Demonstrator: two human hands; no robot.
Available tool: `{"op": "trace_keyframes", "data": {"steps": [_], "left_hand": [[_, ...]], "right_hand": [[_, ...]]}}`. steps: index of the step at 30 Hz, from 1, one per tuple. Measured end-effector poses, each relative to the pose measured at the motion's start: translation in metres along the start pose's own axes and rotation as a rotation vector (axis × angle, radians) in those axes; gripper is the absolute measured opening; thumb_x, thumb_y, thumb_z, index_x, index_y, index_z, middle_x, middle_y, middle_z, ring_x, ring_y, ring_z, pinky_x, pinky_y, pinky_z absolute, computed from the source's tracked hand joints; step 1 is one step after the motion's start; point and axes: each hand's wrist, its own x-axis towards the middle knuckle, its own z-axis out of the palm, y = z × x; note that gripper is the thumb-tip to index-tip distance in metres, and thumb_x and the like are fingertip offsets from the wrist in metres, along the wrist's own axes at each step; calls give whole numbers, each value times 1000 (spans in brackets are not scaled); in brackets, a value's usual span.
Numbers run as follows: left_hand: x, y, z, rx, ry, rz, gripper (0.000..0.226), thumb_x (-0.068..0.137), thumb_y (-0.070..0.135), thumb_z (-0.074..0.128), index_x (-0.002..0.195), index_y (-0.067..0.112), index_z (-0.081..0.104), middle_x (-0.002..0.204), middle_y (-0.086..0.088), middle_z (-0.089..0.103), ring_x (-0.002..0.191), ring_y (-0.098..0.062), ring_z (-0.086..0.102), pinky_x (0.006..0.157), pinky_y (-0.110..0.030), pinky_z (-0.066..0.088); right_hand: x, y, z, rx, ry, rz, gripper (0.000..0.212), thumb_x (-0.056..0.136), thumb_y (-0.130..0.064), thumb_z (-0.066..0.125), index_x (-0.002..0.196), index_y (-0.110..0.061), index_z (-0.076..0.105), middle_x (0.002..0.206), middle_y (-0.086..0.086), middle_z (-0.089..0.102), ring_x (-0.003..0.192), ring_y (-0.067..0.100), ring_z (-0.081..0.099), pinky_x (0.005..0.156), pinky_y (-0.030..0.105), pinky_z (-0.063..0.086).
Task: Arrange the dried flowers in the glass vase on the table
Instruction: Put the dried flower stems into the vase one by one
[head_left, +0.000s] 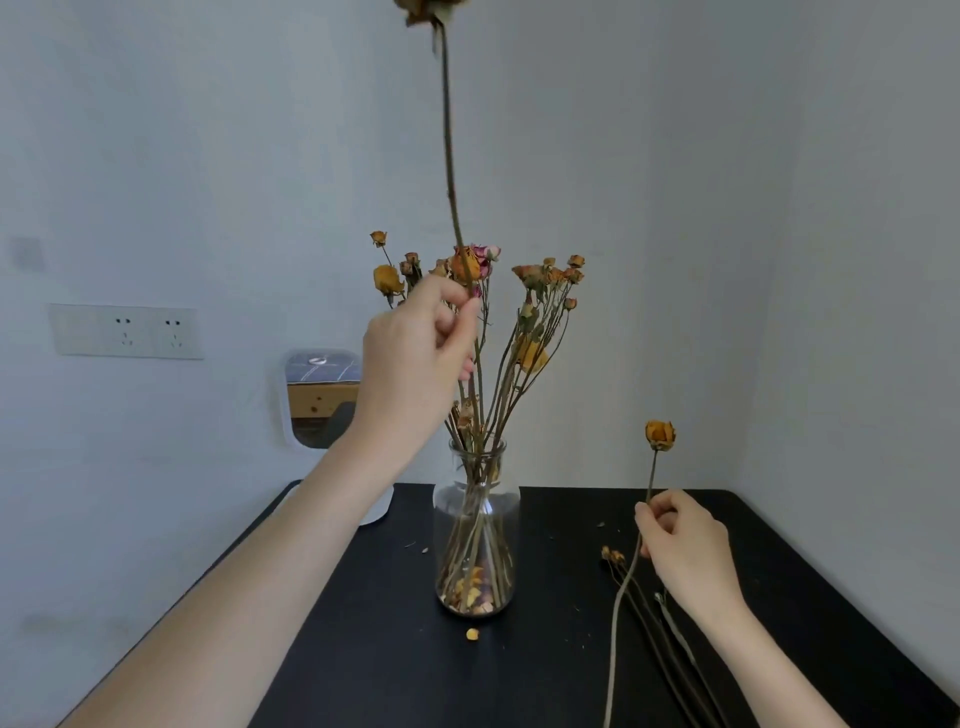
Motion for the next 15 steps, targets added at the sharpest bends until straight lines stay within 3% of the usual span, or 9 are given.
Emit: {"op": "trace_keyframes", "data": {"steps": [3, 7, 11, 15], "left_hand": [[-5, 0, 10, 51, -63, -23, 7, 92, 21, 55, 91, 18, 61, 53, 1, 58, 51, -5, 61, 58, -31, 57], [-4, 2, 21, 97, -61, -1, 15, 92, 22, 56, 94, 12, 67, 48, 6, 55, 48, -10, 61, 75, -39, 56], [10, 5, 29, 155, -111, -3, 19, 93, 25, 53, 97, 13, 68, 53, 0, 61, 50, -14, 61, 61, -37, 56], [23, 6, 38, 247, -159, 6, 20, 94, 26, 51, 96, 15, 68, 58, -3, 65, 53, -19, 63, 63, -37, 55]], "right_hand": [[1, 2, 3, -8, 1, 6, 5, 91, -24, 54, 93, -20, 53, 71, 3, 62, 65, 11, 61, 54, 18, 41], [1, 3, 6, -10, -13, -1, 4, 91, -24, 55, 93, -21, 53, 69, 1, 62, 62, 8, 61, 52, 16, 40], [1, 2, 8, 1, -20, -6, 3, 91, -23, 55, 92, -22, 53, 67, 0, 62, 60, 7, 61, 52, 15, 39], [1, 2, 10, -3, -21, -21, 4, 91, -23, 55, 88, -23, 52, 68, 1, 62, 62, 9, 61, 54, 17, 41]]}}
